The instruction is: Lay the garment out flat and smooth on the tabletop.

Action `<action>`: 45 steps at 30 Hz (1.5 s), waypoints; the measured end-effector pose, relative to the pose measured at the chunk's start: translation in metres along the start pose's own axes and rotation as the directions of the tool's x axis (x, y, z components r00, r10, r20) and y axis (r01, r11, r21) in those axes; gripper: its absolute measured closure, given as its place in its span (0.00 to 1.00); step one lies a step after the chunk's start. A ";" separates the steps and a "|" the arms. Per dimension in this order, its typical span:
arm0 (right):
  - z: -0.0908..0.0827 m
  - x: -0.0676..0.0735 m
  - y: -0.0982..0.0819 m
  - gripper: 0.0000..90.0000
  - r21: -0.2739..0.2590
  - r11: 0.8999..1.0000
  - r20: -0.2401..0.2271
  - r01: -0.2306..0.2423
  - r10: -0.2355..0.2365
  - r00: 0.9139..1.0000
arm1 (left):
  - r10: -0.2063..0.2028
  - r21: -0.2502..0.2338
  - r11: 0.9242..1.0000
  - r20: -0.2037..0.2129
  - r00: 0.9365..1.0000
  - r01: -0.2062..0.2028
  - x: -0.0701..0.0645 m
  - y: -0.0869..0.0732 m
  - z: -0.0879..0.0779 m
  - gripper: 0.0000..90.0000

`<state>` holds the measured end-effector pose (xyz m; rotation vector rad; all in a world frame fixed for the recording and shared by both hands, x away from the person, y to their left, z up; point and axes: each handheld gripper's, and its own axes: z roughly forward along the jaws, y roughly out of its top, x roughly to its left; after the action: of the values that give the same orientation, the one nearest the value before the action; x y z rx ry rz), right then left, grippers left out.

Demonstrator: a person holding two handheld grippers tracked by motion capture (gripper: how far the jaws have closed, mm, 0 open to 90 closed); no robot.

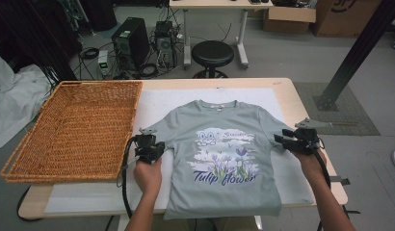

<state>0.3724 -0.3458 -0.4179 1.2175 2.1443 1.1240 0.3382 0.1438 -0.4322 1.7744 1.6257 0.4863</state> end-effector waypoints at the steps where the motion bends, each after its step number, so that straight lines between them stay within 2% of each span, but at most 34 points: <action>1: 0.000 0.000 0.000 0.58 0.000 1.000 -0.001 -0.001 0.001 1.000 | -0.001 0.001 1.000 -0.004 1.000 0.001 0.000 -0.002 -0.001 0.97; 4: 0.000 0.001 0.000 0.58 0.000 1.000 -0.002 0.003 -0.003 1.000 | -0.012 0.034 0.999 0.009 1.000 0.011 -0.001 -0.011 -0.002 0.94; 6: 0.000 0.001 0.000 0.58 0.001 1.000 -0.002 0.002 -0.002 1.000 | -0.032 0.030 0.999 0.028 0.999 0.032 -0.002 -0.011 -0.007 0.83; 8: 0.000 0.001 0.001 0.58 -0.002 1.000 -0.002 0.000 0.000 1.000 | -0.056 -0.008 0.998 0.030 0.998 0.056 -0.002 -0.009 -0.012 0.74; 9: 0.000 0.001 0.001 0.58 -0.002 1.000 -0.002 0.000 0.000 1.000 | -0.064 -0.027 0.998 0.036 0.997 0.065 -0.001 -0.008 -0.013 0.73; 10: 0.000 0.001 0.001 0.58 -0.002 1.000 -0.002 0.002 -0.002 1.000 | -0.074 -0.055 0.995 0.061 0.995 0.077 0.001 -0.007 -0.013 0.71; 12: 0.000 0.003 0.002 0.58 -0.001 1.000 -0.004 0.005 -0.005 1.000 | -0.086 -0.080 0.993 0.061 0.994 0.091 0.005 -0.003 -0.010 0.68; 14: 0.001 0.004 0.002 0.58 -0.001 1.000 -0.004 0.007 -0.007 1.000 | -0.100 -0.078 0.992 0.046 0.994 0.103 0.009 -0.002 -0.003 0.69; 16: 0.001 0.005 0.002 0.58 0.002 1.000 -0.002 0.006 -0.006 1.000 | -0.090 -0.023 0.996 0.017 0.996 0.091 0.011 -0.002 0.005 0.76; 17: 0.001 0.005 0.002 0.58 0.003 1.000 -0.001 0.006 -0.006 1.000 | -0.057 -0.020 0.998 -0.019 0.998 0.057 0.011 -0.003 0.008 0.82; 18: 0.001 0.005 0.001 0.58 0.003 1.000 0.006 0.005 -0.005 1.000 | -0.034 -0.024 0.999 -0.056 0.998 0.033 0.011 -0.002 0.008 0.92; 19: 0.000 0.005 0.001 0.58 0.003 1.000 0.011 0.001 -0.001 1.000 | -0.035 -0.025 0.999 -0.074 0.997 0.033 0.012 -0.001 0.008 0.93; 21: -0.003 0.003 -0.001 0.58 0.001 1.000 0.014 -0.008 0.008 1.000 | -0.043 -0.028 0.999 -0.090 0.995 0.041 0.014 0.000 0.007 0.89; 24: -0.009 0.003 -0.004 0.59 -0.006 1.000 0.012 -0.023 0.023 1.000 | -0.048 -0.049 0.998 -0.069 0.997 0.044 0.014 -0.006 0.001 0.78; 26: -0.015 0.005 -0.007 0.60 -0.009 1.000 0.013 -0.027 0.027 1.000 | -0.049 -0.053 0.998 -0.046 0.998 0.047 0.014 -0.010 -0.003 0.72; 28: -0.020 0.008 -0.010 0.60 -0.015 0.999 0.009 -0.034 0.034 0.999 | -0.046 -0.060 0.997 -0.022 0.999 0.045 0.014 -0.015 -0.009 0.71; 31: -0.032 0.016 -0.020 0.61 -0.026 0.998 -0.002 -0.052 0.052 0.999 | -0.054 -0.073 0.996 0.041 0.998 0.057 0.014 -0.023 -0.018 0.69; 33: -0.041 0.023 -0.029 0.65 -0.029 0.997 -0.022 -0.065 0.064 0.998 | -0.042 -0.091 0.995 0.089 0.995 0.050 0.012 -0.029 -0.025 0.69; 36: -0.053 0.036 -0.046 0.70 -0.020 0.997 -0.060 -0.071 0.070 0.996 | 0.005 -0.117 0.993 0.169 0.986 0.015 0.006 -0.042 -0.035 0.68; 37: -0.056 0.040 -0.052 0.70 -0.019 0.997 -0.076 -0.077 0.075 0.994 | 0.016 -0.116 0.993 0.183 0.983 0.006 0.004 -0.045 -0.037 0.67; 40: -0.066 0.053 -0.067 0.69 -0.025 0.994 -0.113 -0.102 0.099 0.989 | 0.029 -0.141 0.990 0.248 0.968 0.007 -0.003 -0.060 -0.047 0.66; 41: -0.069 0.057 -0.073 0.69 -0.023 0.995 -0.120 -0.100 0.097 0.988 | 0.036 -0.150 0.989 0.272 0.962 0.005 -0.005 -0.065 -0.050 0.66; 43: -0.075 0.068 -0.084 0.70 -0.017 0.995 -0.133 -0.098 0.095 0.987 | 0.043 -0.134 0.991 0.314 0.948 -0.001 -0.010 -0.077 -0.055 0.66; 45: -0.079 0.077 -0.093 0.70 -0.005 0.995 -0.148 -0.098 0.096 0.984 | 0.049 -0.121 0.993 0.321 0.946 -0.010 -0.014 -0.087 -0.057 0.65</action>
<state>0.2315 -0.3416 -0.4463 1.2822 2.2026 1.3044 0.2346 0.1427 -0.4495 1.6908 1.3164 0.2788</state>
